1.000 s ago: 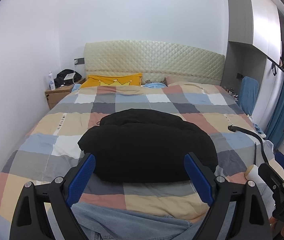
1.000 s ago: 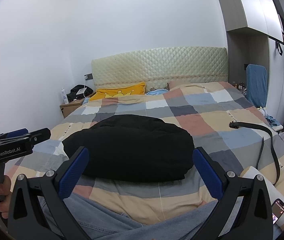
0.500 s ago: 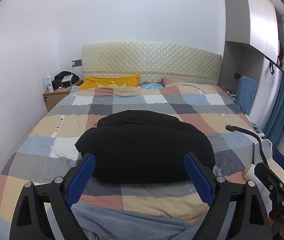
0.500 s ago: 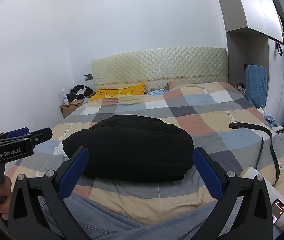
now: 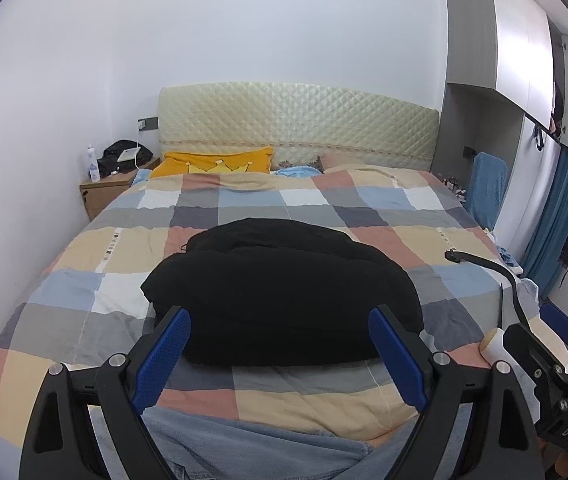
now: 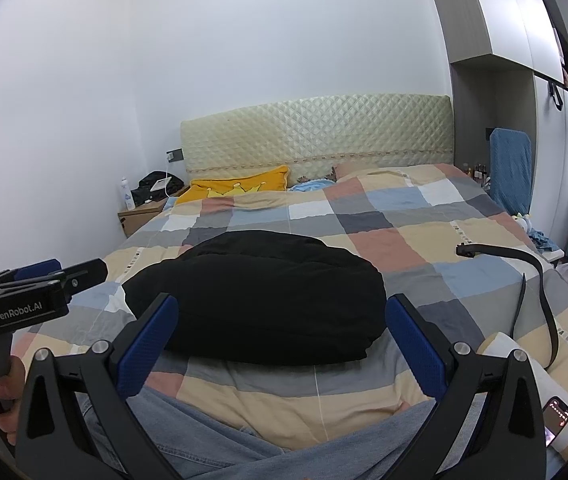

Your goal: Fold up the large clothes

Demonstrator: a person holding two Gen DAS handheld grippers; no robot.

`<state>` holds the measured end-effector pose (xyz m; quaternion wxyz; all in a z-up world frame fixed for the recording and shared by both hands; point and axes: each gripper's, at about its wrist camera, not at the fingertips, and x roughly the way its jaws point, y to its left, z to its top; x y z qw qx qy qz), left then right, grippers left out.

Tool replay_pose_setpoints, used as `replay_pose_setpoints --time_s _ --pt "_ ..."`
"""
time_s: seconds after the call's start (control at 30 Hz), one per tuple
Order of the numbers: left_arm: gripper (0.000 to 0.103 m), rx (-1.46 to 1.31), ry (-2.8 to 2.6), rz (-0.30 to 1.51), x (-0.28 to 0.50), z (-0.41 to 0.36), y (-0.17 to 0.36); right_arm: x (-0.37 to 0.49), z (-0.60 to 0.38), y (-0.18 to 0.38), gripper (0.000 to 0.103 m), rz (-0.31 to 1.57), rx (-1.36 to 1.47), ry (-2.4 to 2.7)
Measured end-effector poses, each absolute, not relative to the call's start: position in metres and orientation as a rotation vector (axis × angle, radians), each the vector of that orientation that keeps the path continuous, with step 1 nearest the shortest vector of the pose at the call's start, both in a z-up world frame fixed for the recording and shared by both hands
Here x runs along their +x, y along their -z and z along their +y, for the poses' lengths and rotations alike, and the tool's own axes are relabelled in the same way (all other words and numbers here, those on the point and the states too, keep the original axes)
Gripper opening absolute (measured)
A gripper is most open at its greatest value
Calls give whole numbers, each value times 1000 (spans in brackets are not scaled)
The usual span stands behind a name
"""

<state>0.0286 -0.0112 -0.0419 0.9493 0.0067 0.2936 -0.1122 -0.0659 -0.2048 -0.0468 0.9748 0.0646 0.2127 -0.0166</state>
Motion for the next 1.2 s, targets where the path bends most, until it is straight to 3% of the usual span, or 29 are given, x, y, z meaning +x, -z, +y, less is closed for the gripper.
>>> replay_pose_setpoints --time_s 1.2 --pt "91 6 240 583 20 -14 42 -61 -203 51 103 438 130 41"
